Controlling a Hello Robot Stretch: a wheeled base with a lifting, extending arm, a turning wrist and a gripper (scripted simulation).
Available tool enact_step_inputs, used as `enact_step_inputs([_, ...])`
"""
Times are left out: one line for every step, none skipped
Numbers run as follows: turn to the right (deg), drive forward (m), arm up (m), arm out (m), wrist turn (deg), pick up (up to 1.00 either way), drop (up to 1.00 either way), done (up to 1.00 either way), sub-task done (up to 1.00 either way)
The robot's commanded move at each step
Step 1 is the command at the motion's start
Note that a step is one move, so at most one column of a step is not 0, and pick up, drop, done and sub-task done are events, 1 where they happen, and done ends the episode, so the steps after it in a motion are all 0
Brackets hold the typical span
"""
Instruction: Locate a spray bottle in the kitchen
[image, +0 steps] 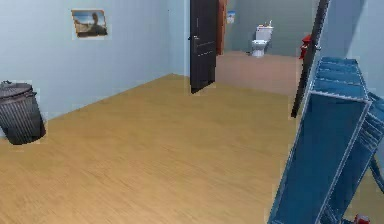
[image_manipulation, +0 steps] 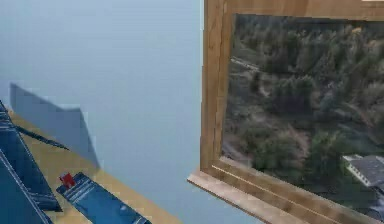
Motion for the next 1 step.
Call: enact_step_inputs([0.0, 1.00, 0.00, 0.00, 0.0, 0.00, 0.00, 0.00, 0.00])
